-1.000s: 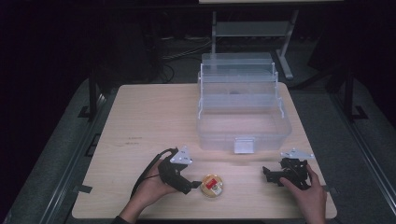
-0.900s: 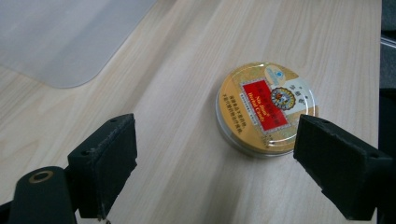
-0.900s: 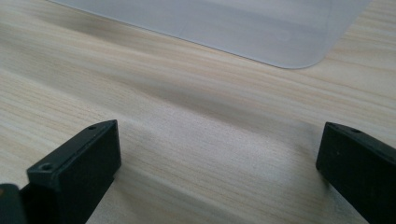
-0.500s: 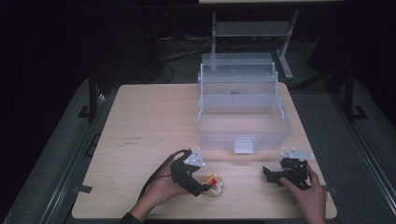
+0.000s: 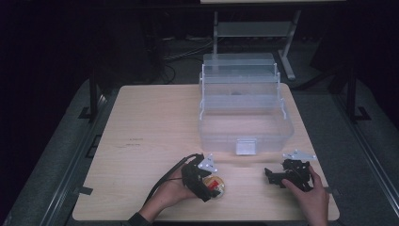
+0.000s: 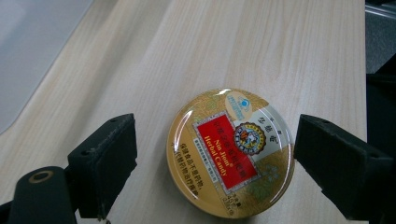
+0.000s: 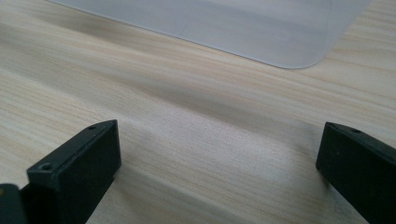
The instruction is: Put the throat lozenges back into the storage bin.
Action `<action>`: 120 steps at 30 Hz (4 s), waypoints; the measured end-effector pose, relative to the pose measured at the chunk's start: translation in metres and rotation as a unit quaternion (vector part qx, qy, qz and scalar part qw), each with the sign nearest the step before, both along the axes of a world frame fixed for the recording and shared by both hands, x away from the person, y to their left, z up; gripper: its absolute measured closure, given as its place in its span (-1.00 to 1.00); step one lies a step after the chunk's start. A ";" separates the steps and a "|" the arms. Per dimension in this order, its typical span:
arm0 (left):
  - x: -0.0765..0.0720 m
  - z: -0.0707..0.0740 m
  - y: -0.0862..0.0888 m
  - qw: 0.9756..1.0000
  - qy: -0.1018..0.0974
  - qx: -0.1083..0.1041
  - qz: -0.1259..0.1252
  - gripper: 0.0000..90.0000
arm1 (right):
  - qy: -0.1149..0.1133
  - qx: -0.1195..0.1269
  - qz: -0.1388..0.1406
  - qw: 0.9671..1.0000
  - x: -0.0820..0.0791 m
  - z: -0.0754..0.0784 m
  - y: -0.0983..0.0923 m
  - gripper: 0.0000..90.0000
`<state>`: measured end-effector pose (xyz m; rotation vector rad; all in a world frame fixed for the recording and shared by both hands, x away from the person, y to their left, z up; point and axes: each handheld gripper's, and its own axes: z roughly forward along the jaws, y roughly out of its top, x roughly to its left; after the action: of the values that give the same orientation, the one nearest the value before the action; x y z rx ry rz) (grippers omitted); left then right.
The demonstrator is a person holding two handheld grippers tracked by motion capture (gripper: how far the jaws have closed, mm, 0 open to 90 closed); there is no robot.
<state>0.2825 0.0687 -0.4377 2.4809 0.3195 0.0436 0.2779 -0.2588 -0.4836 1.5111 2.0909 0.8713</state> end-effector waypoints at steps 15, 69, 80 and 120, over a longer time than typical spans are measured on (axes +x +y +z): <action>-0.004 0.000 -0.013 0.999 0.004 0.028 -0.022 -0.71 | 0.000 0.000 0.000 1.000 0.000 0.000 0.000 -1.00; -0.006 -0.006 -0.015 0.997 0.019 0.067 -0.023 -0.57 | 0.000 0.000 0.000 1.000 0.000 0.000 0.000 -1.00; -0.005 0.000 -0.012 0.998 0.021 0.064 -0.021 -0.57 | 0.000 0.000 0.000 1.000 0.000 0.000 0.000 -1.00; 0.017 0.031 -0.007 0.998 0.026 0.055 -0.007 -0.56 | 0.000 -0.001 0.000 1.000 0.000 0.000 0.000 -1.00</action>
<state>0.2991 0.0621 -0.4070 2.5958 0.3293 -0.0090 0.2779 -0.2590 -0.4836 1.5096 2.0919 0.8702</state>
